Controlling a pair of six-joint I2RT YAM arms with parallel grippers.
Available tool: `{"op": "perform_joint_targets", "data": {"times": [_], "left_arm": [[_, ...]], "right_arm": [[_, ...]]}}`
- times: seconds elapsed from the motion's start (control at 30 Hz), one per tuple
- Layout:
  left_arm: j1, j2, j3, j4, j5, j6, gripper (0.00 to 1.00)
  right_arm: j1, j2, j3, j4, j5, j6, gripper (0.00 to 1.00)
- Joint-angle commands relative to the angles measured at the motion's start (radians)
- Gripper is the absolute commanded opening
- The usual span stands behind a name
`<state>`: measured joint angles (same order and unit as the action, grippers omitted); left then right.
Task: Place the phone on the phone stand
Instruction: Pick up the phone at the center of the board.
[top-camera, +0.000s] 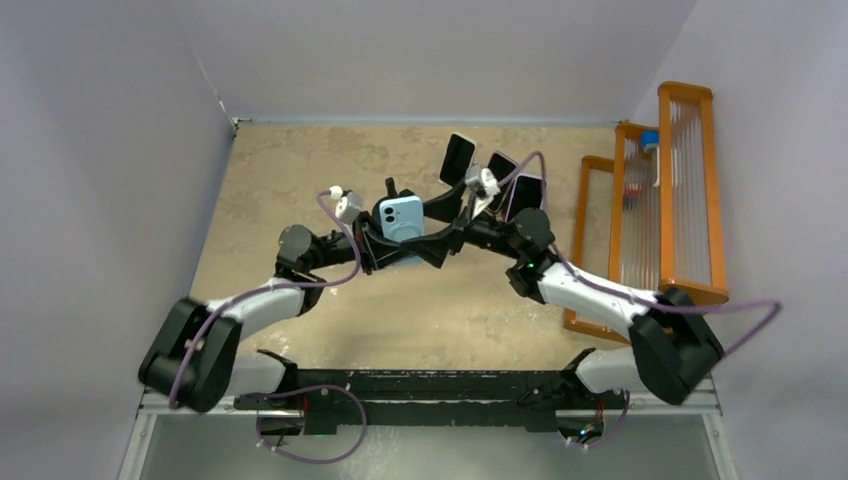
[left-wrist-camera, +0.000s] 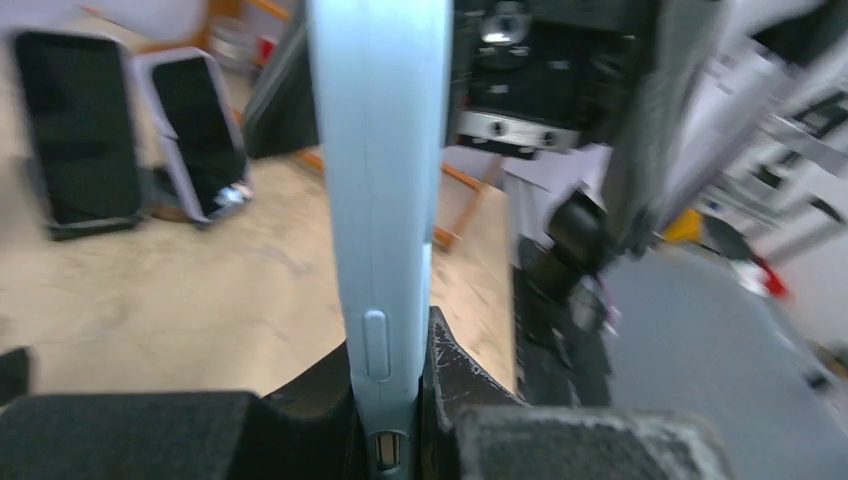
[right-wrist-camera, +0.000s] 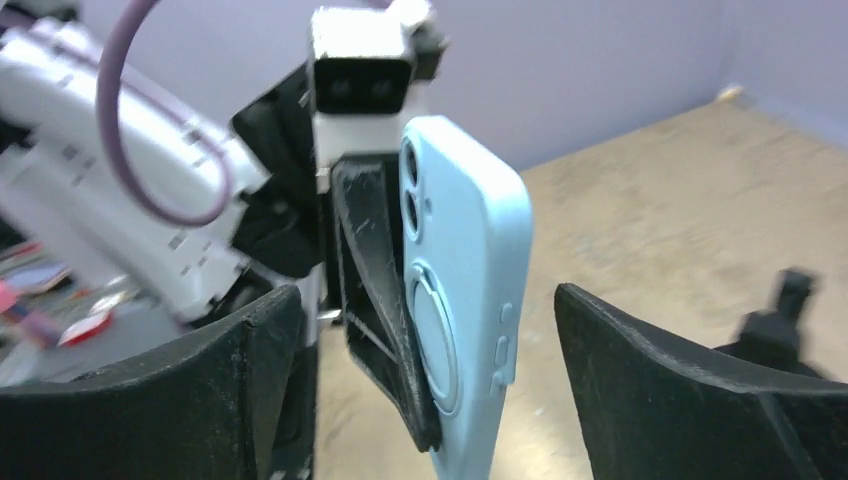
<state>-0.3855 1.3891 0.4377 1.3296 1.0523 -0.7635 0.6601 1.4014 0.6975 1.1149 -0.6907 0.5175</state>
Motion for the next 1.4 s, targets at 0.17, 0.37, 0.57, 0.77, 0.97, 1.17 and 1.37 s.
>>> {"op": "perform_joint_targets", "data": {"times": [0.17,0.37,0.57,0.77,0.97,1.17,1.37], "left_arm": [[-0.162,-0.405,0.118,-0.772,-0.913,0.826,0.00],[-0.273,-0.329,0.027,-0.498,-1.317,1.176,0.00],[-0.413,0.016,-0.126,0.360,-1.486,1.752,0.00],[-0.457,0.064,-0.131,0.424,-1.448,1.843,0.00],[-0.466,0.036,-0.099,0.424,-1.428,1.932,0.00],[-0.479,0.051,-0.052,0.424,-1.397,1.974,0.00],[-0.497,0.077,-0.033,0.425,-1.396,1.980,0.00]], "right_arm": [[0.009,-0.350,0.083,-0.438,0.762,-0.018,0.99],[0.009,-0.349,0.245,-0.861,0.798,0.338,0.99],[0.010,-0.285,0.378,-1.051,0.716,0.499,0.99],[0.010,-0.209,0.488,-1.222,0.692,0.529,0.99],[0.013,-0.199,0.396,-1.292,0.660,0.593,0.94],[0.088,-0.177,0.355,-1.213,0.611,0.613,0.85],[0.141,-0.138,0.406,-1.172,0.657,0.587,0.85]]}}
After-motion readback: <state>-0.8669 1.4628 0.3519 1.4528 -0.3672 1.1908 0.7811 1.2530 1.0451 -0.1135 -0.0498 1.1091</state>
